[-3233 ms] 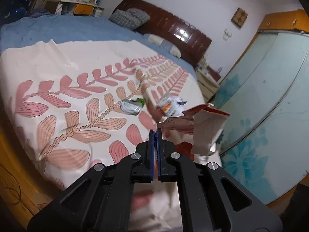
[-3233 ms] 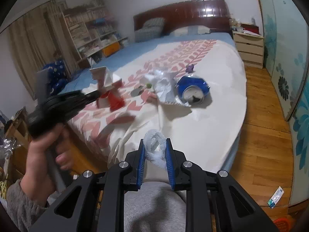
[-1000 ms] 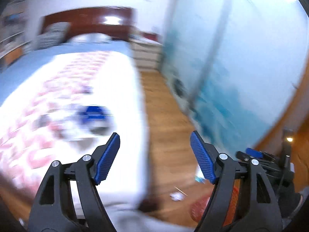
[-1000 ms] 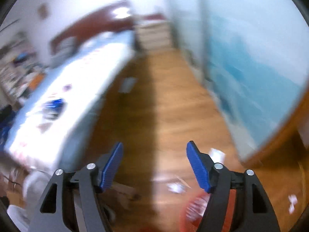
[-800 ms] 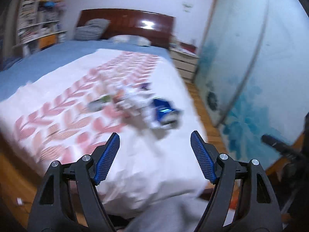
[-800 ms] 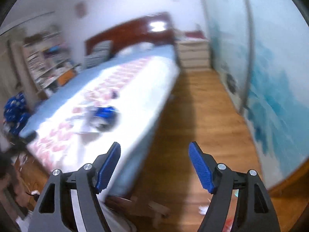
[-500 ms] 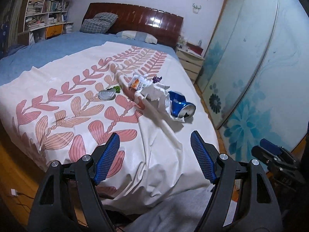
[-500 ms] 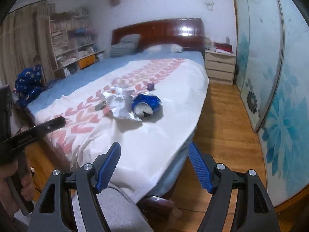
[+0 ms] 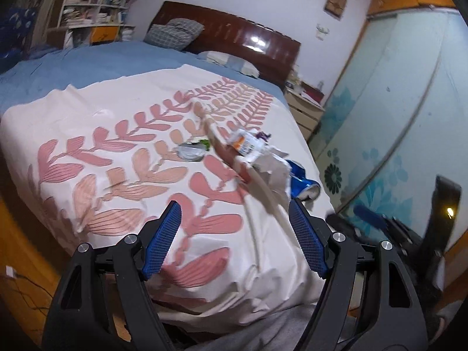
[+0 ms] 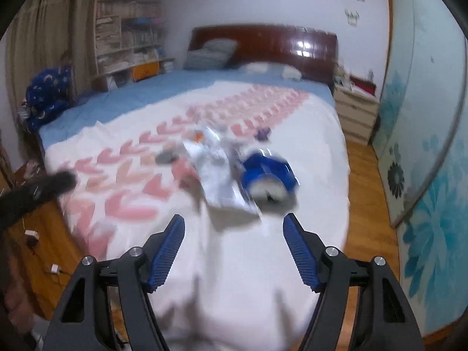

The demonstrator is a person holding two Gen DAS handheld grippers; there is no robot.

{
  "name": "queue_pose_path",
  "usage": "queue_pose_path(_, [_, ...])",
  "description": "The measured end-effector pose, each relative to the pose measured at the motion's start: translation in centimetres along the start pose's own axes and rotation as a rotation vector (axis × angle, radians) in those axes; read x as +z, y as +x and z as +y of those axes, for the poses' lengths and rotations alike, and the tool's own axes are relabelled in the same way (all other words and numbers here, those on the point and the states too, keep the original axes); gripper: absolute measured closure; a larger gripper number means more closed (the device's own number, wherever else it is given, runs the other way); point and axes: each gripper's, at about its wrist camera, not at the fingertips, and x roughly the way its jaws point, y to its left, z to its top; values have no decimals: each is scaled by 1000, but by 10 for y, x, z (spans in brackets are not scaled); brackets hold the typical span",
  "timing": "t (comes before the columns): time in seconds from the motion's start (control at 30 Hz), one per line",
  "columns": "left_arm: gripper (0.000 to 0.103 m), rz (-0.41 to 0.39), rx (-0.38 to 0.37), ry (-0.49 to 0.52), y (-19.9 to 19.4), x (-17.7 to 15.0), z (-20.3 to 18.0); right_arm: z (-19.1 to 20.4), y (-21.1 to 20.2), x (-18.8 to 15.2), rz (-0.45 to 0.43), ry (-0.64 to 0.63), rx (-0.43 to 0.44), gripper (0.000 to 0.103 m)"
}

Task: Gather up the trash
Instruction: 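Grasp the silver foil with the right tool while the left tool grasps the can lid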

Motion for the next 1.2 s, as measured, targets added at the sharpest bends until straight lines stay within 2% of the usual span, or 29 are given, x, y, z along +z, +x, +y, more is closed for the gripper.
queue_pose_path(0.13, [27,-19,2,-52,-7,3,20,13,45,22,-4,-4,-17,33])
queue_pose_path(0.3, [27,-33,14,-85,-8,9,38,18,113,34,95,79,-21,33])
queue_pose_path(0.37, [27,-37,7,-108,-5,12,46,17,126,33,134,118,0,69])
queue_pose_path(0.47, [27,-29,-2,-138,10,18,56,16,113,31,96,159,62,77])
queue_pose_path(0.6, [27,4,-3,-128,41,27,54,5,78,25,65,252,136,80])
queue_pose_path(0.63, [27,13,0,-118,50,30,51,0,65,20,64,288,159,91])
queue_pose_path(0.67, [27,18,1,-114,56,31,49,-4,52,14,61,318,172,93])
queue_pose_path(0.8, [27,54,19,-65,88,42,35,-10,16,-12,80,346,220,93])
queue_pose_path(0.87, [27,59,23,-26,103,50,28,-9,12,-20,112,326,254,93])
queue_pose_path(0.93, [25,63,22,-12,119,58,27,-9,7,-21,105,300,267,93])
queue_pose_path(1.07, [23,86,28,-15,152,70,32,-12,8,-27,128,291,279,93])
queue_pose_path(1.2, [23,146,36,-30,193,79,40,-6,10,-26,139,269,289,93])
